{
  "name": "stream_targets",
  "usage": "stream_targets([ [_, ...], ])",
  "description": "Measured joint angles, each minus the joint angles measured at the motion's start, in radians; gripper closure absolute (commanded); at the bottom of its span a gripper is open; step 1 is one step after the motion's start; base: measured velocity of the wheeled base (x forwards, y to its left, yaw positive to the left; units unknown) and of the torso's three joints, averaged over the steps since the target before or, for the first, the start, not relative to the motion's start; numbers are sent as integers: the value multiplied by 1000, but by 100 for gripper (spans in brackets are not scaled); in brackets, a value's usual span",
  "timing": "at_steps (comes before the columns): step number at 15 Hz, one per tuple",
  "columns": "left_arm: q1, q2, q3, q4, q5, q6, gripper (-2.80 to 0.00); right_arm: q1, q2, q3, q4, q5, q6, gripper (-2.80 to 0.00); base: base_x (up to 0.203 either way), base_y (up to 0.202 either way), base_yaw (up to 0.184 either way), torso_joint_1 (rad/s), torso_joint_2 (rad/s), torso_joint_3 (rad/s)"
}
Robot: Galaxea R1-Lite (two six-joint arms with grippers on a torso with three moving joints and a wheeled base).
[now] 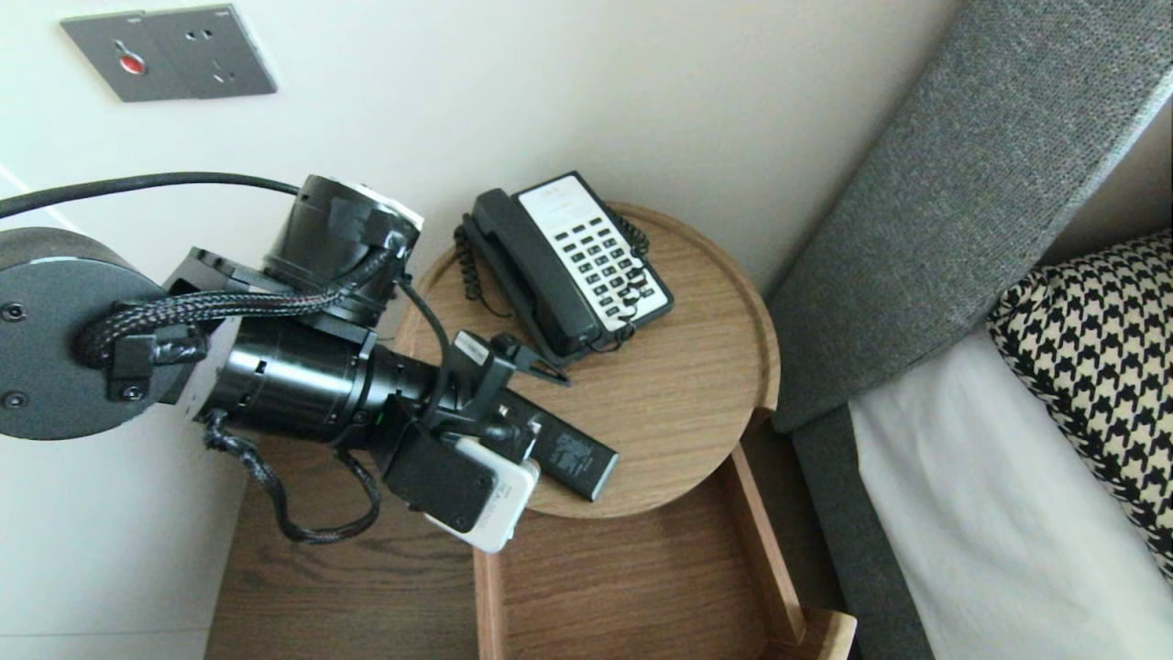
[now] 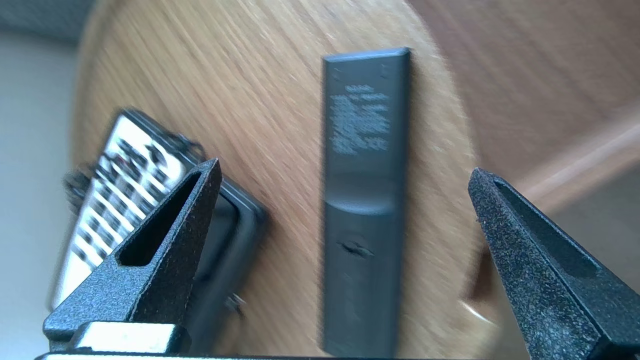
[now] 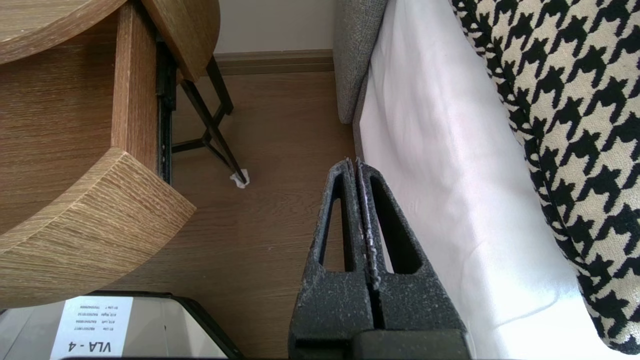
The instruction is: Put the remote controls on the table in the drawer one by one
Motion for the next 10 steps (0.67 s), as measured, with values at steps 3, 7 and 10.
stream_targets([
  [3,18,-35,1,85,6,-12,-280,1,0,0,0,0,0,0,0,0,0,0,0,0],
  [7,77,-56,-35,231,53,-19,-280,0,0,0,0,0,0,0,0,0,0,0,0,0],
  [10,97,-56,-50,291,93,-104,-280,1,0,0,0,0,0,0,0,0,0,0,0,0],
])
